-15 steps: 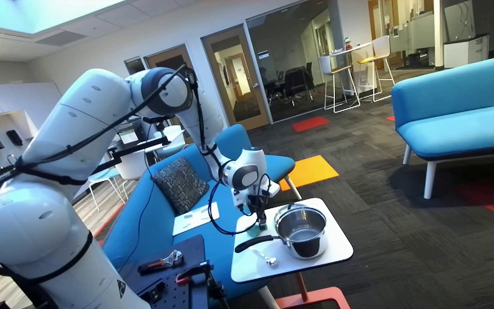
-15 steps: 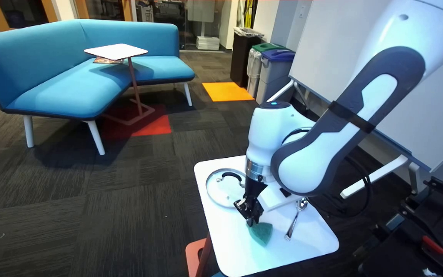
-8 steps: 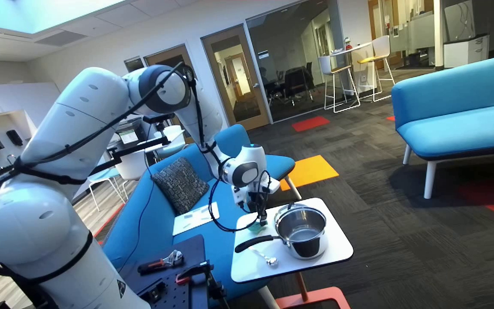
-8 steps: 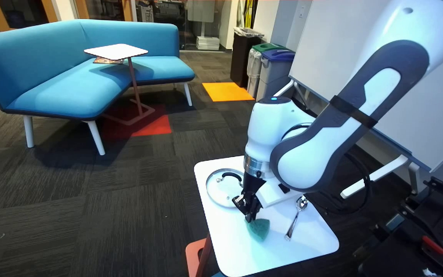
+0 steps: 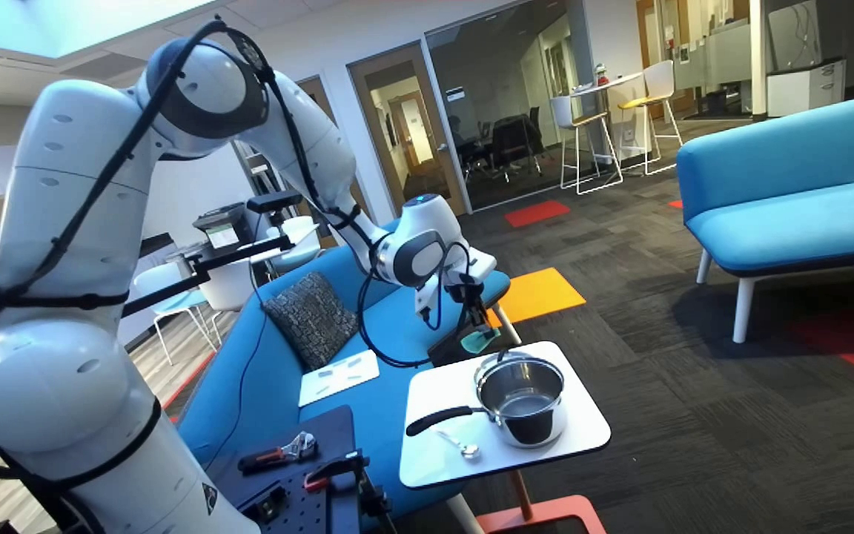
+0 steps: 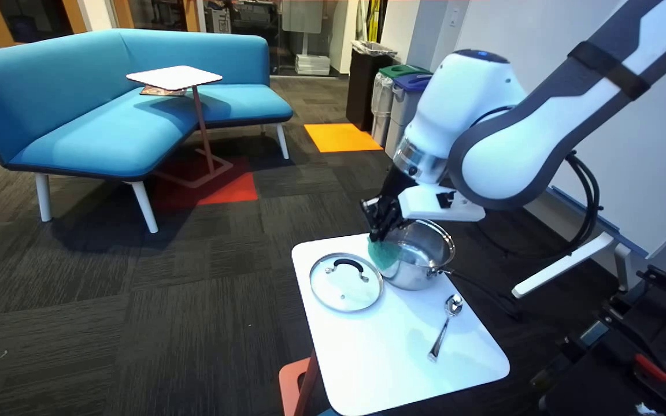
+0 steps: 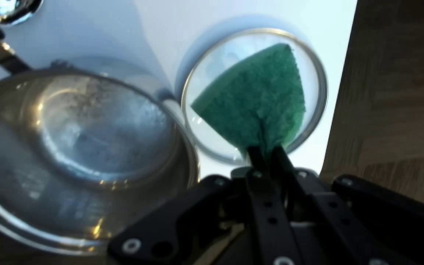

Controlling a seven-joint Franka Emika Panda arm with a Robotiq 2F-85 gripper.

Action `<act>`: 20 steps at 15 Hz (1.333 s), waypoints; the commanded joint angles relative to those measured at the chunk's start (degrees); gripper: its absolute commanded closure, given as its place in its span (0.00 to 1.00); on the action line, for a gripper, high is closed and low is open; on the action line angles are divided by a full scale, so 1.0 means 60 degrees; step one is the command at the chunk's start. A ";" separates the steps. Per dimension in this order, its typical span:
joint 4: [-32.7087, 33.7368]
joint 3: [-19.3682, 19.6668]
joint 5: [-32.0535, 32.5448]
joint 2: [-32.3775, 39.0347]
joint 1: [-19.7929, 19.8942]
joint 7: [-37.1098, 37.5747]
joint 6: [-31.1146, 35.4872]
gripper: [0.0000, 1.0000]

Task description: Put the blue sponge in the pot

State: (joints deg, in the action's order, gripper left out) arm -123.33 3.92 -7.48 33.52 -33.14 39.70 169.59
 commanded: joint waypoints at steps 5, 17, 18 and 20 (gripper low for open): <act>-0.0667 0.3141 0.0117 -0.0376 -0.1579 0.2346 0.0660 0.98; -0.0385 0.0948 -0.0131 -0.0009 0.0644 0.2474 -0.0818 0.63; -0.0371 0.0801 -0.0106 -0.0007 0.0807 0.2519 -0.0864 0.57; -0.0372 0.0603 -0.0081 -0.0019 0.1051 0.2564 -0.0878 0.42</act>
State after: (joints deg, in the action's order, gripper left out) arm -126.56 9.58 -7.66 33.78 -29.24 54.50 166.74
